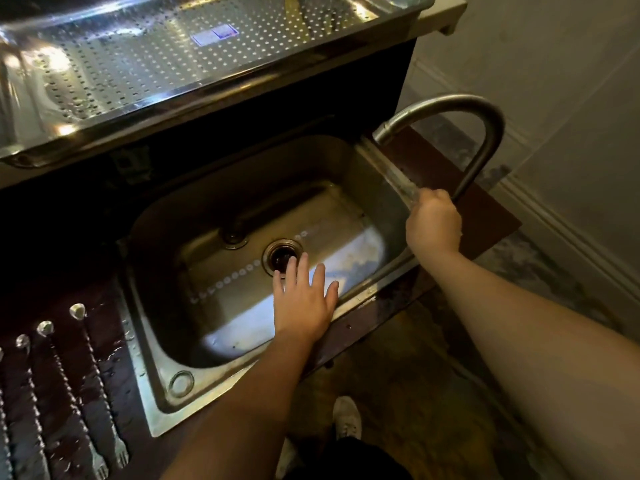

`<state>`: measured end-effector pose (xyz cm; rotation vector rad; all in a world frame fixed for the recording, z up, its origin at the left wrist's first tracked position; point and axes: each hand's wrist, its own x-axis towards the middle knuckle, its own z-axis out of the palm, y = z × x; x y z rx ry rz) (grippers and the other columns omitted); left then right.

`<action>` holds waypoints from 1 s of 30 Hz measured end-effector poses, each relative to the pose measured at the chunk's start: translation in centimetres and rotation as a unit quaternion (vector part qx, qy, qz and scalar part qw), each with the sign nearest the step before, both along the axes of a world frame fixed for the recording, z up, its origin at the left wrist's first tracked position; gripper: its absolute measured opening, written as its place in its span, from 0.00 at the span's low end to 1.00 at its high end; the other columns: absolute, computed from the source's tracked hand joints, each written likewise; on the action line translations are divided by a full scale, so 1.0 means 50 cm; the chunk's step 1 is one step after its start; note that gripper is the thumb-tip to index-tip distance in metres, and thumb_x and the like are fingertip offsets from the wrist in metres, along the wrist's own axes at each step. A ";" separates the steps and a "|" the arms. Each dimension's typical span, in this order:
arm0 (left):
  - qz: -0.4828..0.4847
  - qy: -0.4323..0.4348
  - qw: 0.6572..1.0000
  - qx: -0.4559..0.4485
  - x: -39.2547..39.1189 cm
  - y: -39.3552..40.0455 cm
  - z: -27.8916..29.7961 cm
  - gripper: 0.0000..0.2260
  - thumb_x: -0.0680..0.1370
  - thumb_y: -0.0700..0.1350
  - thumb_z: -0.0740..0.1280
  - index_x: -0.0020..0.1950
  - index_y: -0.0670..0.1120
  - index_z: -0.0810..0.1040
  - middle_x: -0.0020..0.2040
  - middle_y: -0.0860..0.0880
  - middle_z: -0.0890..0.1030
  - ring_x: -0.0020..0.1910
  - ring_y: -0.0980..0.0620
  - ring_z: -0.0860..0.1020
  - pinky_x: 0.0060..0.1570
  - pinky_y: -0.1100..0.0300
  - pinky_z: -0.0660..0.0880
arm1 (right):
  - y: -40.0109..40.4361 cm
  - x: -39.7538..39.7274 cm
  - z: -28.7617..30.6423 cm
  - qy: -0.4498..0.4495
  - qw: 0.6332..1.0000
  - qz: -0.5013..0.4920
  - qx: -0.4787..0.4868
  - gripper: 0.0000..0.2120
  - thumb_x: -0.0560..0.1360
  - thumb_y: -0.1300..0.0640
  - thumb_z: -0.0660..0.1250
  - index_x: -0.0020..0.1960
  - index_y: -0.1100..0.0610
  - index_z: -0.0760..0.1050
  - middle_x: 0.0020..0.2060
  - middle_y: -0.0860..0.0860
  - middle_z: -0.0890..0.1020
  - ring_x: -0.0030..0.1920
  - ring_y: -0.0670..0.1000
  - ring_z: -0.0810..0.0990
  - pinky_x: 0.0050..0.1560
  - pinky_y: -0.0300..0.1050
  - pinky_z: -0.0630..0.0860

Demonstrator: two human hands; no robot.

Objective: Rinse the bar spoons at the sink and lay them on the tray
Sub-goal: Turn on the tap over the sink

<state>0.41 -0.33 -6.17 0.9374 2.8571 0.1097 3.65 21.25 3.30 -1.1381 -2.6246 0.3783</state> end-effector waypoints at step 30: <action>0.053 0.063 0.992 0.099 0.008 -0.004 -0.015 0.22 0.78 0.55 0.53 0.62 0.49 0.79 0.68 0.43 0.75 0.69 0.43 0.71 0.66 0.47 0.66 | 0.037 -0.037 -0.015 -0.069 0.994 0.018 0.078 0.06 0.76 0.69 0.62 0.51 0.66 0.76 0.51 0.62 0.78 0.45 0.64 0.81 0.45 0.52 0.76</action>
